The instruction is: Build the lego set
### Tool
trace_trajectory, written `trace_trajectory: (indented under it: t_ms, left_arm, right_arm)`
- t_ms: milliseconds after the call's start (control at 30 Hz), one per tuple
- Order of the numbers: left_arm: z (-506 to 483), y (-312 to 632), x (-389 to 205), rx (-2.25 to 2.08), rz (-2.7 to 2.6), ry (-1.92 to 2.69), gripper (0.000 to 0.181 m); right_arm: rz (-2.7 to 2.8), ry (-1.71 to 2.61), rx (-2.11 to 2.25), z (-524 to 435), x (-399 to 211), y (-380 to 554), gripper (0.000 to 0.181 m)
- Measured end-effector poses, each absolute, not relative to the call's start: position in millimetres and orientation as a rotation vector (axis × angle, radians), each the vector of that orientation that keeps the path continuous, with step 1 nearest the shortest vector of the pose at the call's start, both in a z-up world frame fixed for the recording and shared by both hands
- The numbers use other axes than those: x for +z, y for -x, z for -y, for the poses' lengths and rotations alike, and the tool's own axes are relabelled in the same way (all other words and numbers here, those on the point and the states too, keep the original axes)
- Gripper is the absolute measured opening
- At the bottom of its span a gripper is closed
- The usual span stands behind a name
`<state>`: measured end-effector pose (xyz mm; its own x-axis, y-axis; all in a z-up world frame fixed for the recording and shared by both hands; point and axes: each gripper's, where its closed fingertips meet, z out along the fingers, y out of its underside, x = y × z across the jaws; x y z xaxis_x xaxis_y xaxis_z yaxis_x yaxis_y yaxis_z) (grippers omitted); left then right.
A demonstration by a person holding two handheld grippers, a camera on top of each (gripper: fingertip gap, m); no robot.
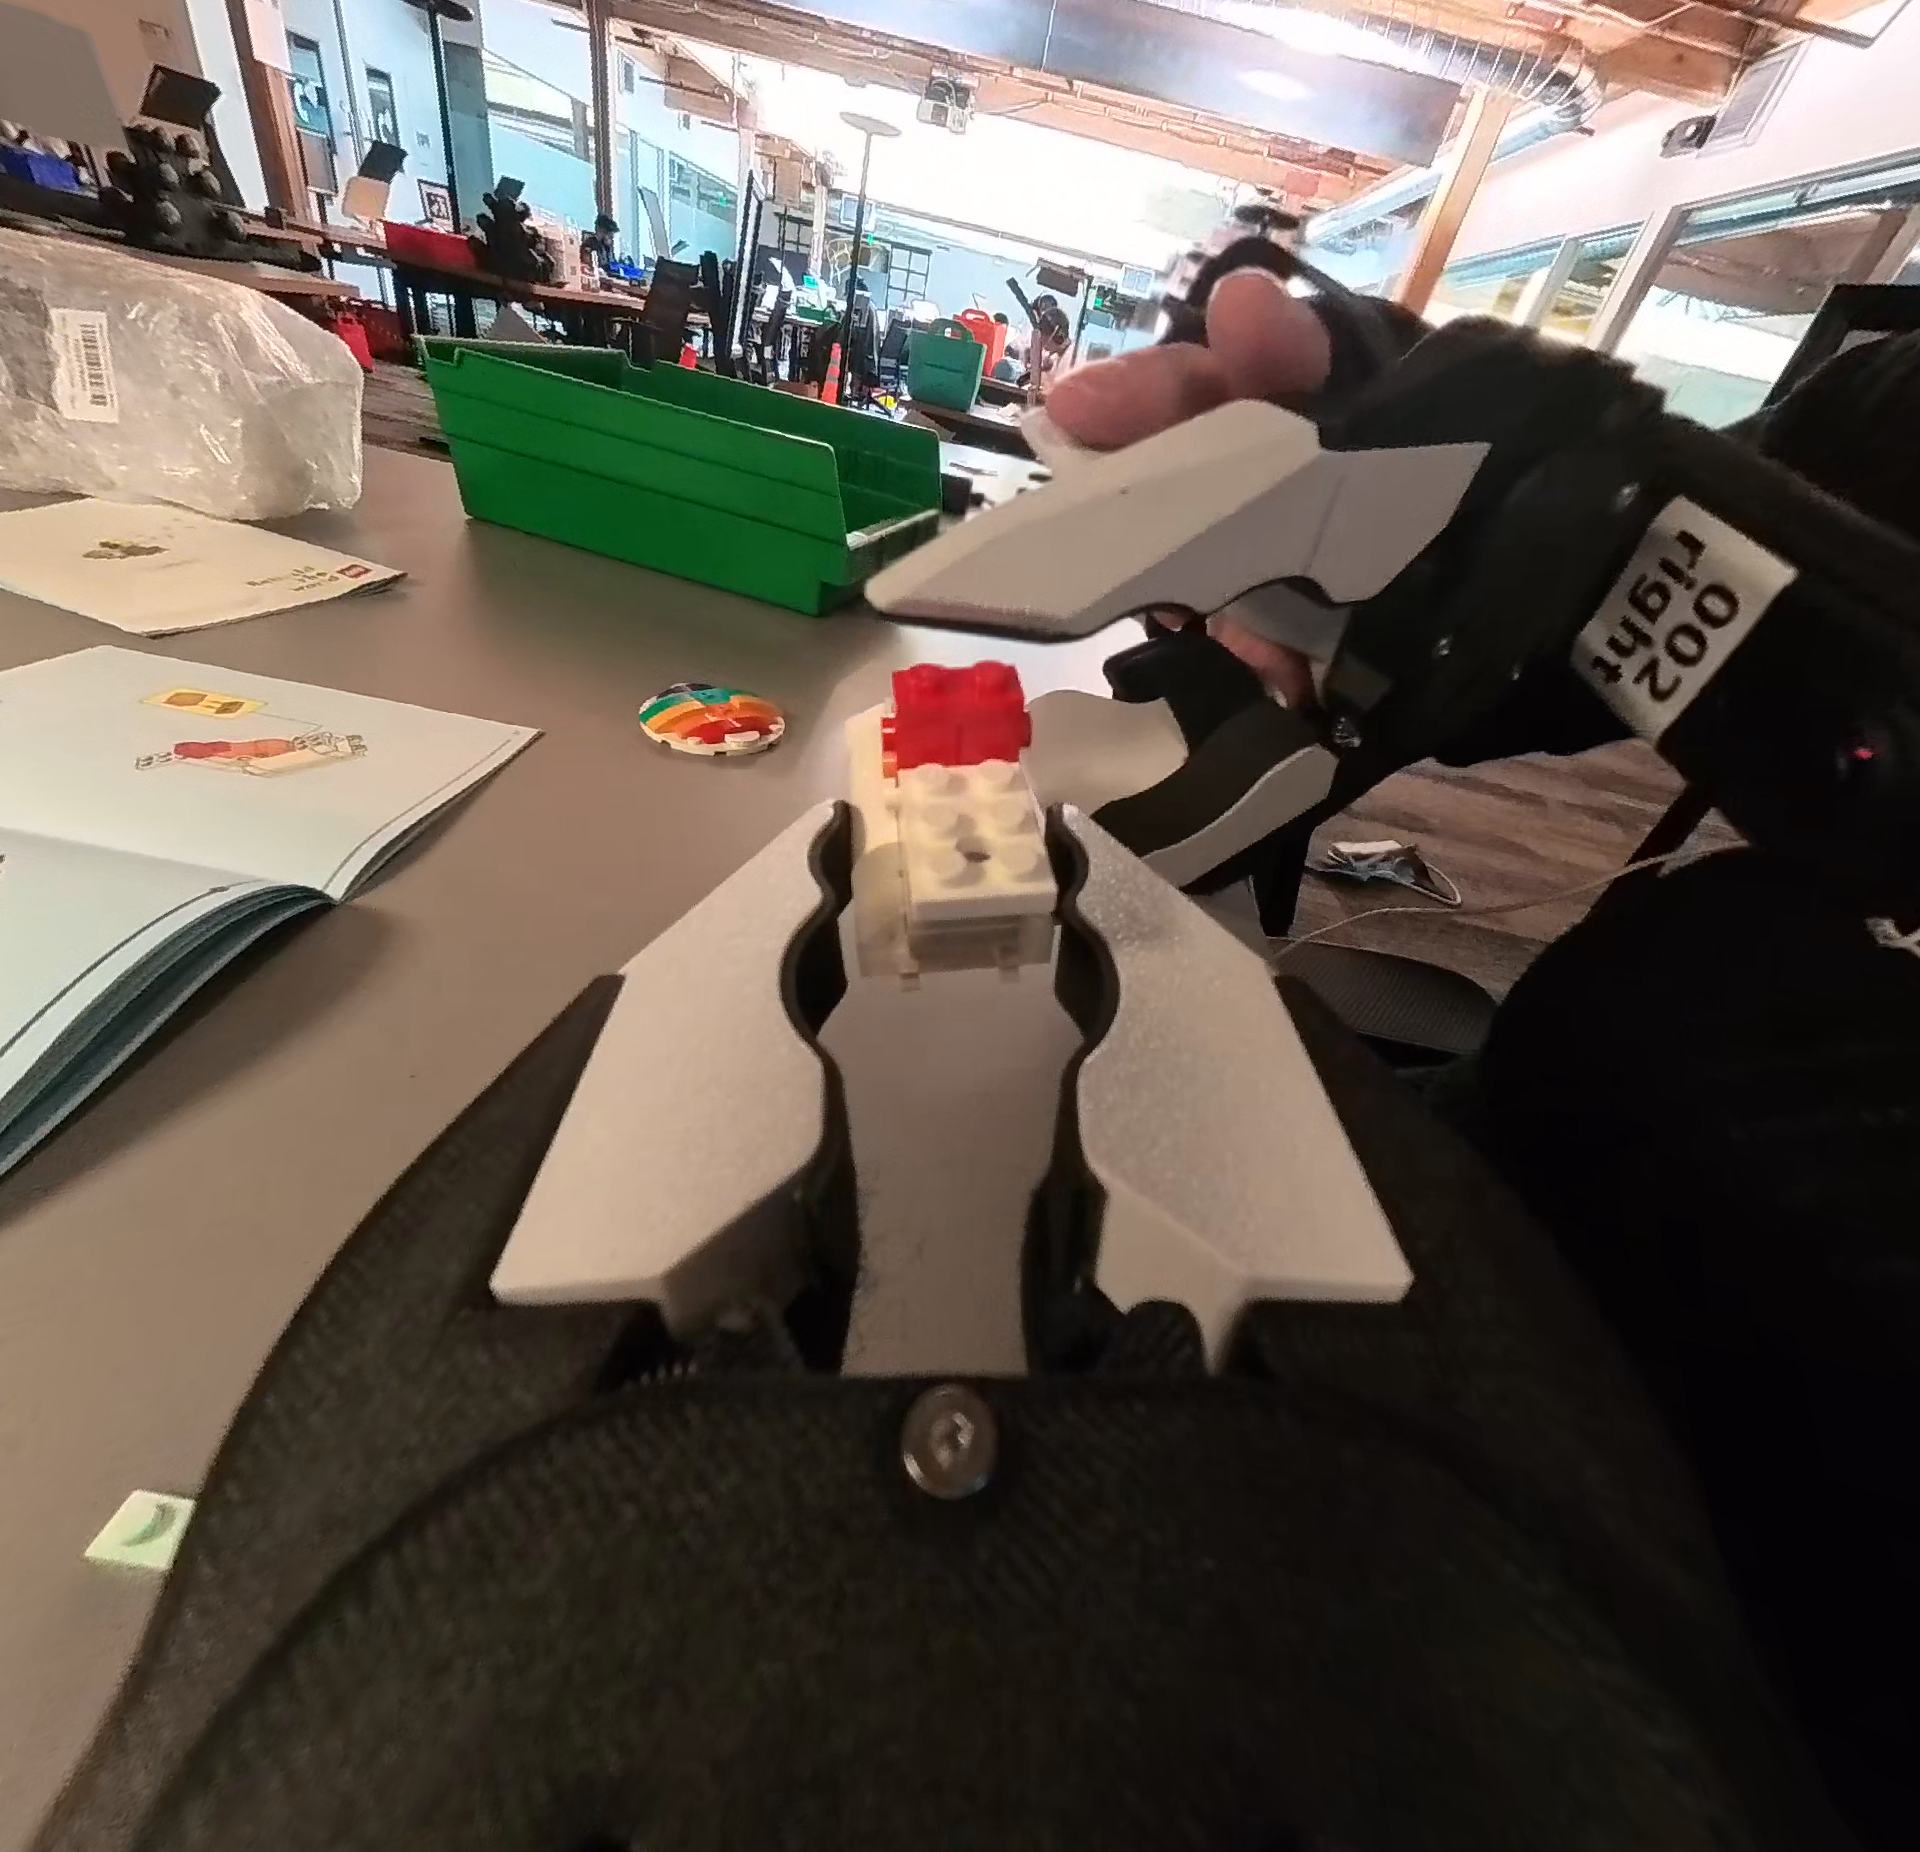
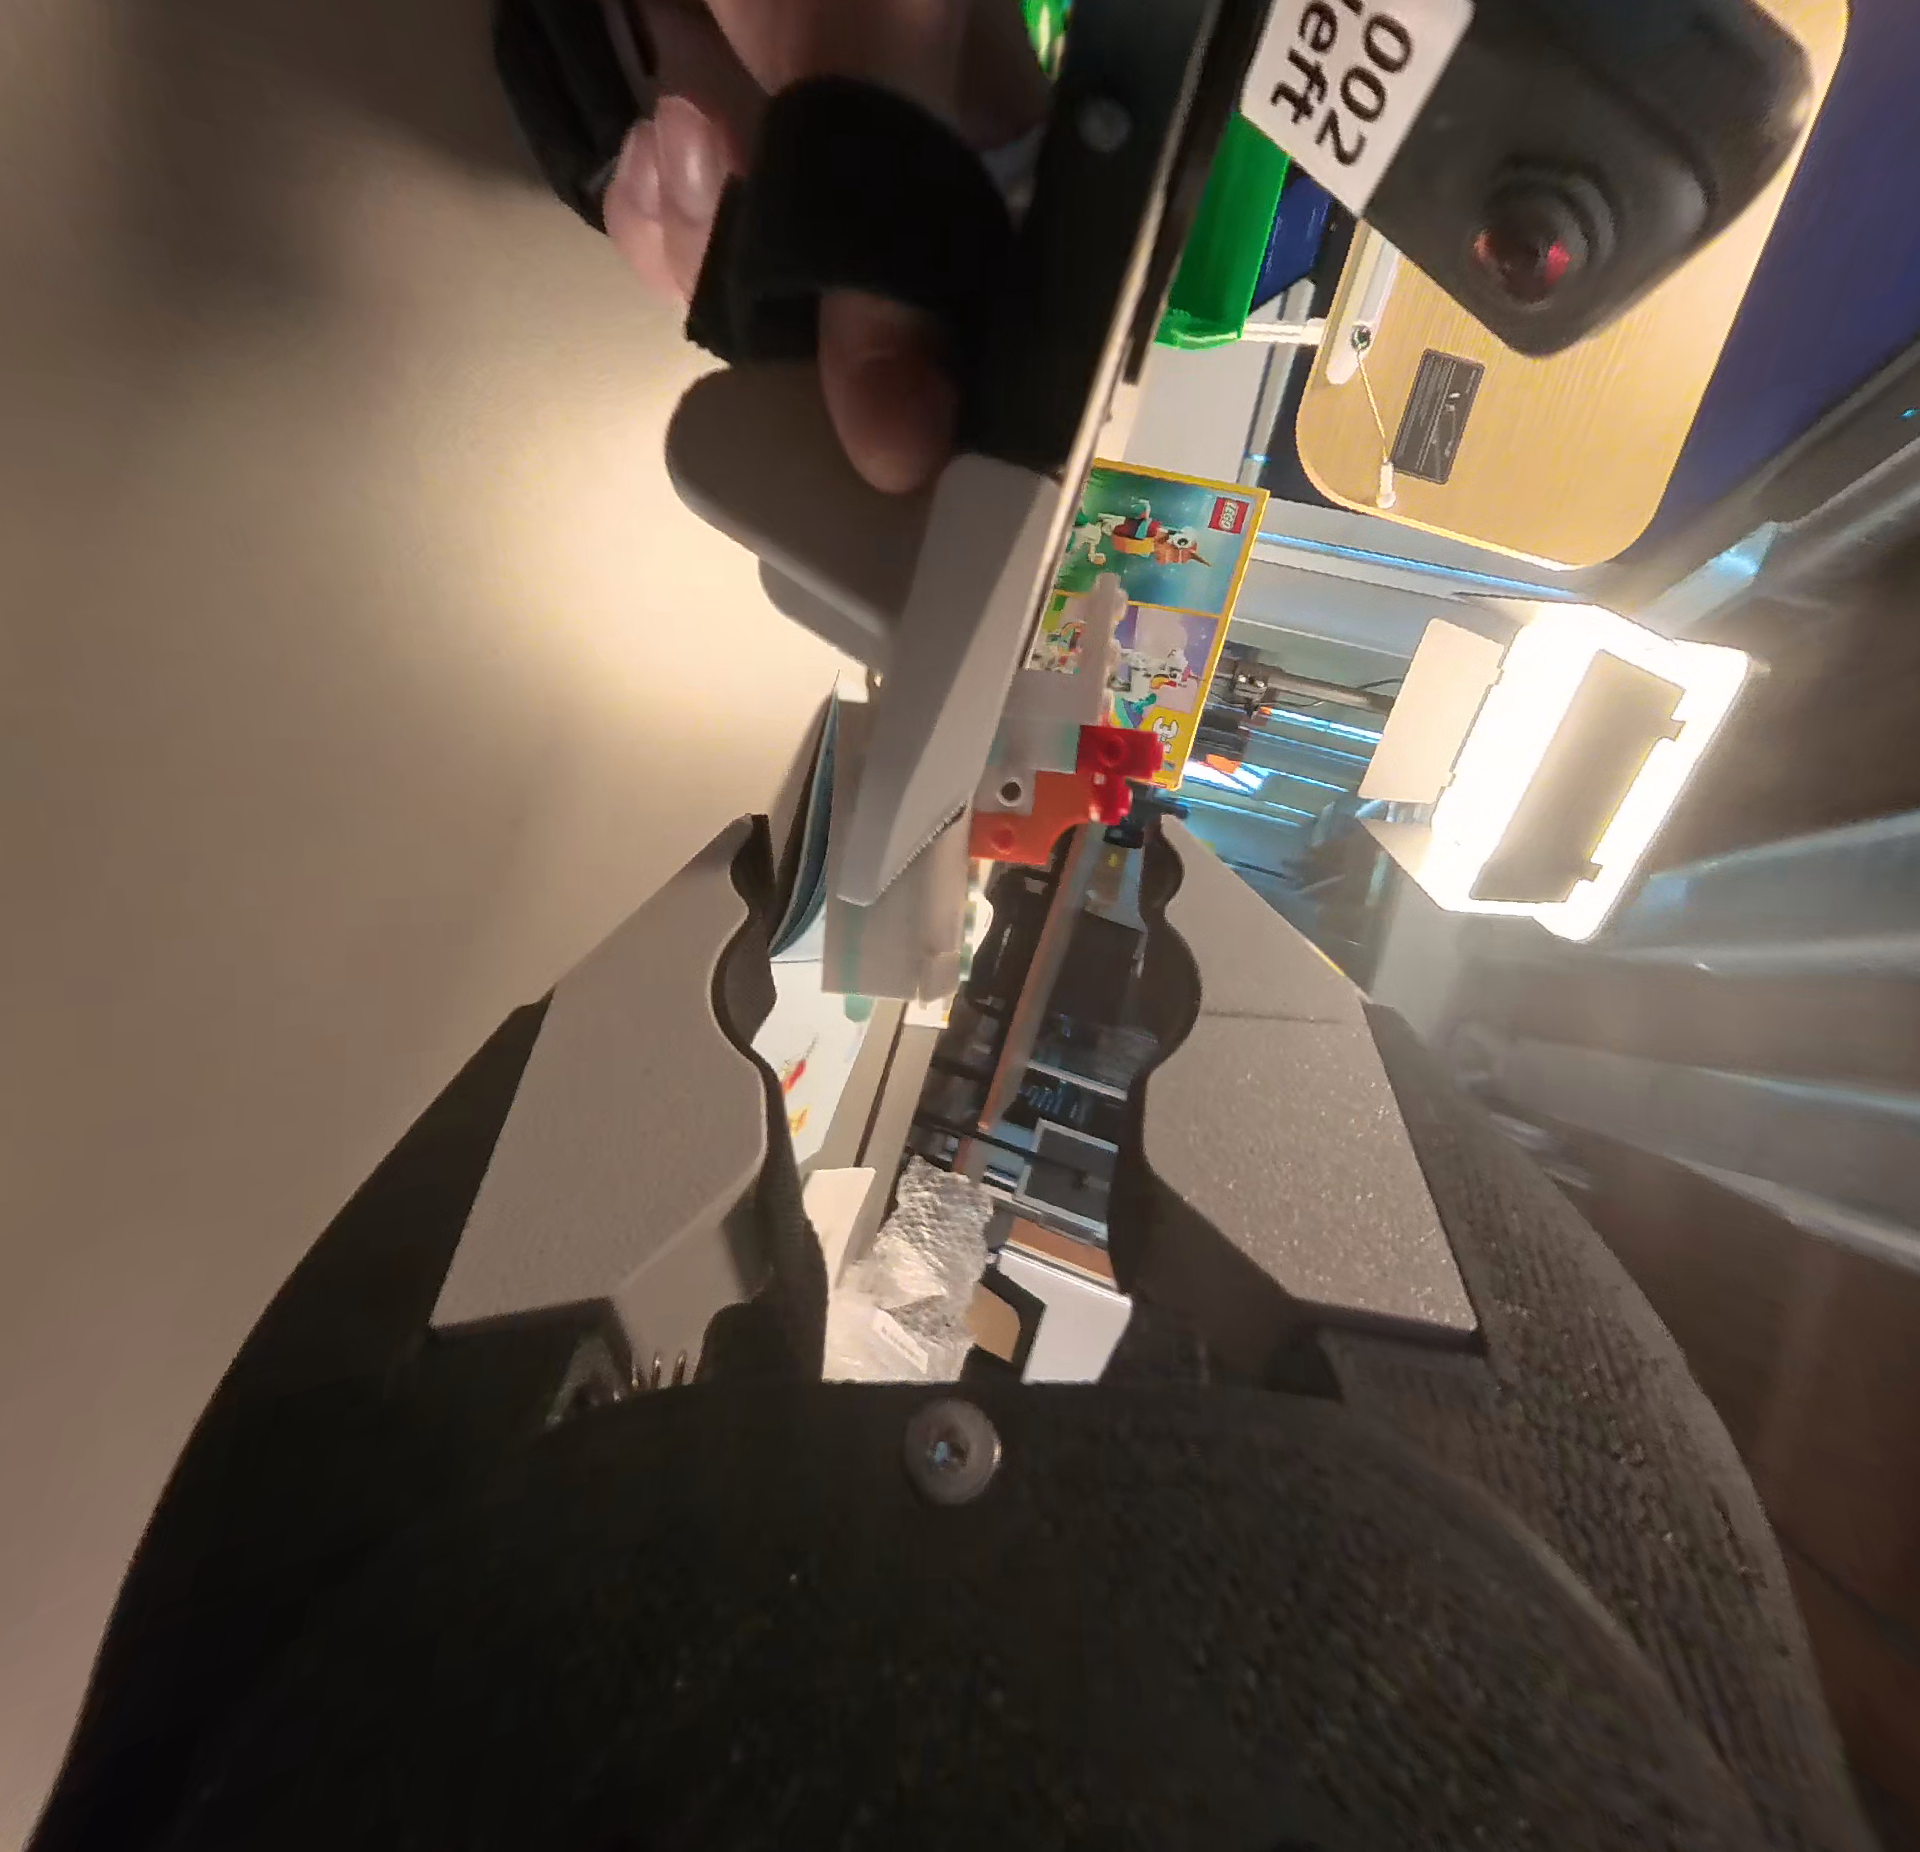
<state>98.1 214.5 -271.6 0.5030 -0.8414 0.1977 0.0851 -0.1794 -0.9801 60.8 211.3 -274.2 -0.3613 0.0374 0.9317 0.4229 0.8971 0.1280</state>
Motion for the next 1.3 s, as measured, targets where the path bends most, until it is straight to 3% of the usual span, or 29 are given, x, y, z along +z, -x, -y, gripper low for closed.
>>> trace_trajectory:
  t_ms: [867, 1300]
  left_arm:
    - [-216, -100, -279, -0.984, -0.684, 1.590, 0.035]
    - [-210, -112, -299, -0.984, -0.776, 1.729, 0.035]
  right_arm:
    - [1.926, 0.336, -0.421, -211, -278, -54, 0.053]
    - [2.127, 0.162, -0.464, -204, -305, -62, 0.057]
